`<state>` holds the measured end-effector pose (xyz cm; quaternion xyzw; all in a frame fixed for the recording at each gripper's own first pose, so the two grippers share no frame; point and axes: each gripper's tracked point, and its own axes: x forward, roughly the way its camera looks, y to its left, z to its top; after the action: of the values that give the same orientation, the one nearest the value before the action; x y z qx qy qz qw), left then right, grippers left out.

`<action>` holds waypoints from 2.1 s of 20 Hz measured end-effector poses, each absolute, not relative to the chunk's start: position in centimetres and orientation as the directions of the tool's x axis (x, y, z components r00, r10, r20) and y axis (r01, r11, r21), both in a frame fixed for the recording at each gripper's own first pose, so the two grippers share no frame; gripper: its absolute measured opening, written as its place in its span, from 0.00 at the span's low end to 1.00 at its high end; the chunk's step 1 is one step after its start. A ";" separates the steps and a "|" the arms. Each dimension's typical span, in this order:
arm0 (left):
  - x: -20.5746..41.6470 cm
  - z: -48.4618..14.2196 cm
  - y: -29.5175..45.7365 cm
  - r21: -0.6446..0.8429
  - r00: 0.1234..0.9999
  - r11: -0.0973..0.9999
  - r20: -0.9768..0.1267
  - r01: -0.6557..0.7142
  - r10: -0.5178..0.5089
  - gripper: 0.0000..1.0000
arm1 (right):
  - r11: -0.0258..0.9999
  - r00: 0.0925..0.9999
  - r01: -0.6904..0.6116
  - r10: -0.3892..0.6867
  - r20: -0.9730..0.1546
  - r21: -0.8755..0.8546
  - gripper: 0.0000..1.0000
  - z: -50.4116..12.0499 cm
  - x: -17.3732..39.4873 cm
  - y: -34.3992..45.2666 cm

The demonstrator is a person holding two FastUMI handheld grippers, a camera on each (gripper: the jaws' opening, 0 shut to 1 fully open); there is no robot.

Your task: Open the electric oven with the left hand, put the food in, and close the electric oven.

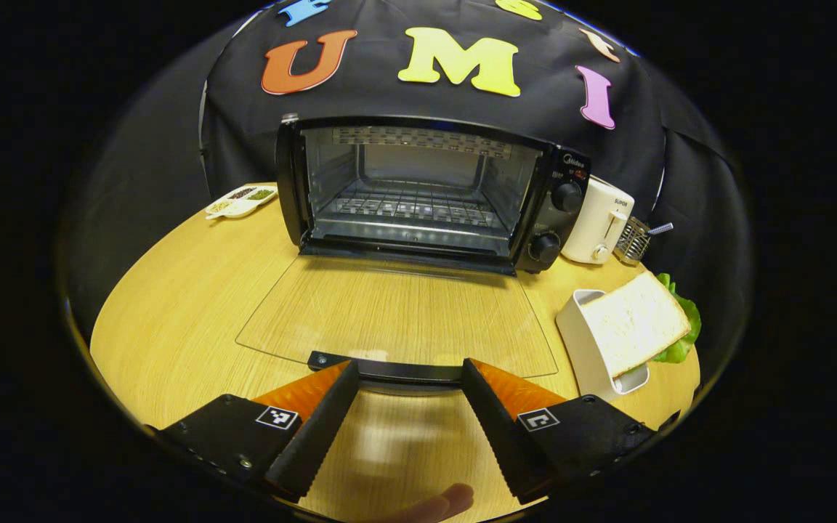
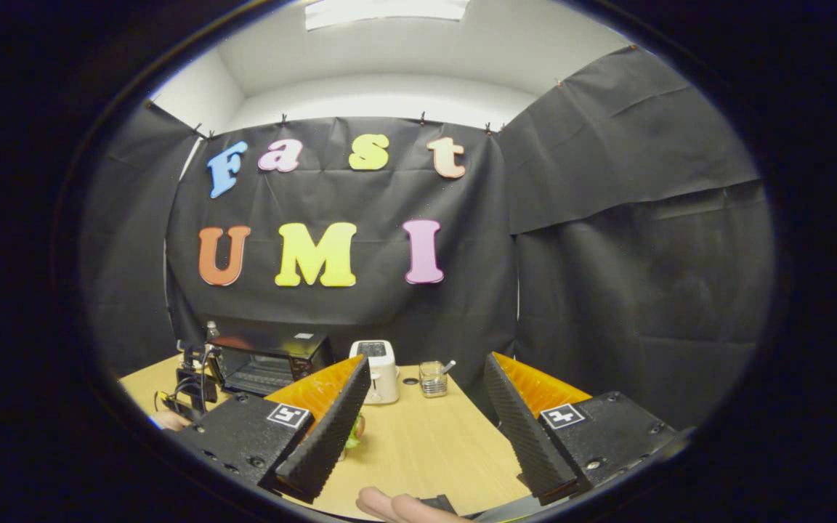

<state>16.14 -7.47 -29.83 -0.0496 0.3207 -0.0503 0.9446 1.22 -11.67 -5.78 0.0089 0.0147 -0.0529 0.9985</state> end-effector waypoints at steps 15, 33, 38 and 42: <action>10.1 -5.7 -3.0 -0.141 0.985 0.983 -0.109 0.117 -0.133 0.93 | 0.983 0.899 -0.184 0.173 -0.401 0.011 0.96 -13.5 14.3 -7.1; 6.9 -2.7 1.5 -0.160 1.000 0.987 -0.008 0.003 -0.004 0.93 | 0.764 0.230 -0.213 0.645 -0.729 0.609 0.85 -30.7 21.4 1.3; 6.7 -3.2 0.0 -0.162 0.998 0.985 -0.027 0.054 -0.059 0.93 | 0.718 0.142 -0.151 0.695 -0.704 0.679 0.64 -32.3 21.1 2.9; 6.1 -3.2 0.0 -0.142 0.998 0.988 -0.027 0.053 -0.057 0.93 | 0.712 0.156 -0.144 0.702 -0.695 0.687 0.45 -31.7 20.7 3.3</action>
<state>6.10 0.04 -3.18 -0.0707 0.0153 -0.0277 0.9970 20.68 3.27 -31.75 0.2407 0.5799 0.2931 0.7210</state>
